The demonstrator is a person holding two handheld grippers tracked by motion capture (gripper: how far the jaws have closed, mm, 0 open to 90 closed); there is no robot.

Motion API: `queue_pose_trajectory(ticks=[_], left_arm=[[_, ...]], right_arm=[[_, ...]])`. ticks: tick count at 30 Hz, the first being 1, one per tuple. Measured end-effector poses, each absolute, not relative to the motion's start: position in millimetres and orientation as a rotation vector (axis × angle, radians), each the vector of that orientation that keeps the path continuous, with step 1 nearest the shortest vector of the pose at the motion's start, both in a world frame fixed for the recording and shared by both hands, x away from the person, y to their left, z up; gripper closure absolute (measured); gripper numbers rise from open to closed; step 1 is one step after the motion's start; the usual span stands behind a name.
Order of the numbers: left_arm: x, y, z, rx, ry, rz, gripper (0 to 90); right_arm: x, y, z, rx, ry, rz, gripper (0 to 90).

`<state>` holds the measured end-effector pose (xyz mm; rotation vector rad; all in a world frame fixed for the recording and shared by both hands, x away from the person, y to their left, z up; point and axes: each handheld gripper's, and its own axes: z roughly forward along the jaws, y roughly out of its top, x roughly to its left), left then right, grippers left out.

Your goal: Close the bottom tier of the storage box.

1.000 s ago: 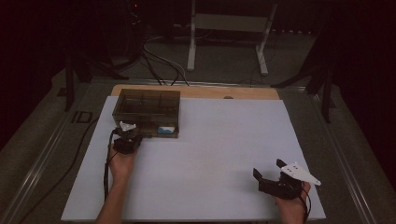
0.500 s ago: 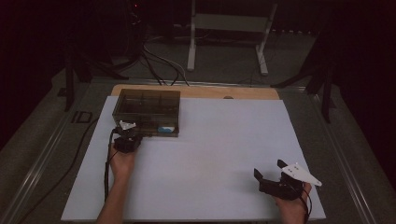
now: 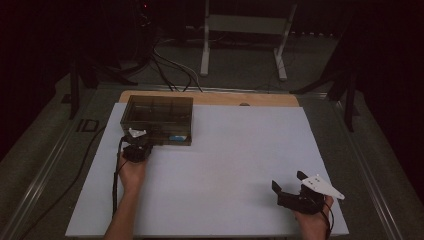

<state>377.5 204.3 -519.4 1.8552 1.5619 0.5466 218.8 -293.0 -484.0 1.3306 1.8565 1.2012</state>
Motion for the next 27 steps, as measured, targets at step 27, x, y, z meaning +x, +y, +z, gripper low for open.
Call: queue_pose_trajectory(ticks=[27], left_arm=[[390.4,198.7,-514.1,1.826,1.582,0.559,90.0]], right_arm=[[219.3,-292.5,-484.5,1.329,1.861,1.201,3.1]])
